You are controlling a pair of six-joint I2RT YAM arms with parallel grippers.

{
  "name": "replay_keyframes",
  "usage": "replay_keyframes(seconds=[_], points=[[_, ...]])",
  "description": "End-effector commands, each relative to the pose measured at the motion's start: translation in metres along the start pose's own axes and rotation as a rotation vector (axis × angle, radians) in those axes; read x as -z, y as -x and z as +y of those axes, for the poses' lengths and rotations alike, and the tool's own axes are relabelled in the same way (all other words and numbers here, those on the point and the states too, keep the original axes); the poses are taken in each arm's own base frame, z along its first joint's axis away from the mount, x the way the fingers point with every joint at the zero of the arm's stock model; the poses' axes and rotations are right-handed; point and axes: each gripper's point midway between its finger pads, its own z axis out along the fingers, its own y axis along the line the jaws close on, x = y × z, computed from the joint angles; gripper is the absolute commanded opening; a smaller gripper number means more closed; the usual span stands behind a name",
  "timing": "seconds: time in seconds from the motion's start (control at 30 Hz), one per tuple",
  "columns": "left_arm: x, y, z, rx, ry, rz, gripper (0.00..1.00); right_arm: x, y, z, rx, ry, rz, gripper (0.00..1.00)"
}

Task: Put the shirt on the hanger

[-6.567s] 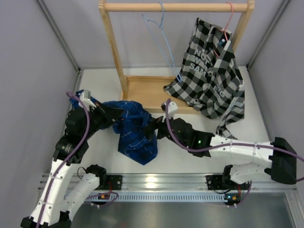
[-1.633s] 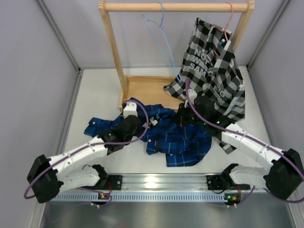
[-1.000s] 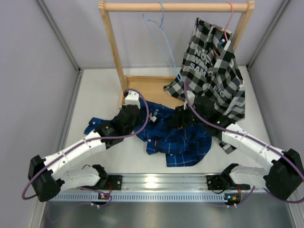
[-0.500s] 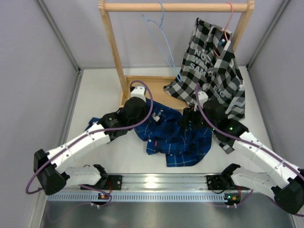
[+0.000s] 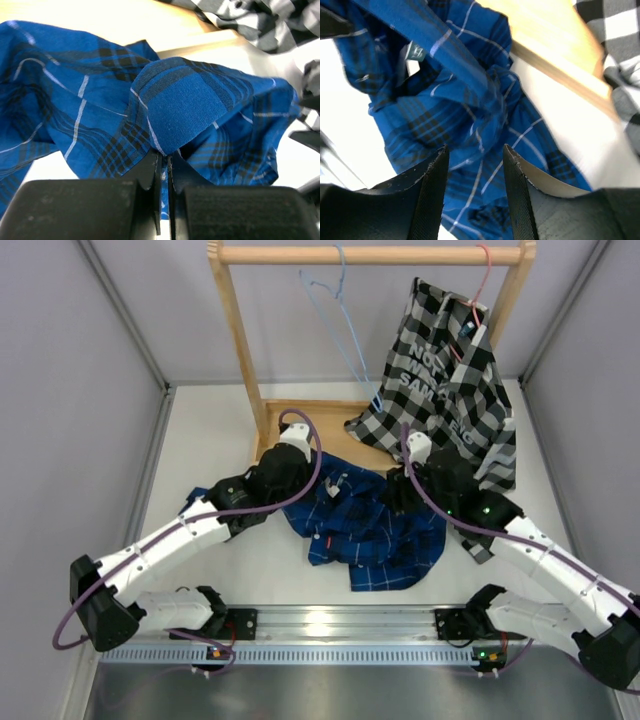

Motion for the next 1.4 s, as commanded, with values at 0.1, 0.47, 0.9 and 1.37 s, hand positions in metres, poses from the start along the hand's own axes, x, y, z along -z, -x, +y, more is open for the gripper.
replay_keyframes(seconds=[0.1, 0.47, 0.9, 1.37], points=[[0.022, 0.005, -0.012, -0.022, -0.097, 0.000, 0.00, 0.002, 0.064, 0.011, 0.210, -0.009, -0.197, 0.53], [0.031, -0.002, -0.010, -0.046, -0.107, 0.030, 0.00, -0.035, 0.071, 0.039, 0.393, 0.080, -0.216, 0.58], [0.041, 0.000, 0.001, -0.080, -0.068, 0.031, 0.00, -0.065, 0.083, 0.069, 0.511, 0.145, -0.251, 0.11], [0.035, 0.021, 0.014, -0.149, 0.033, -0.027, 0.60, -0.059, 0.091, 0.058, 0.343, 0.052, -0.219, 0.00]])
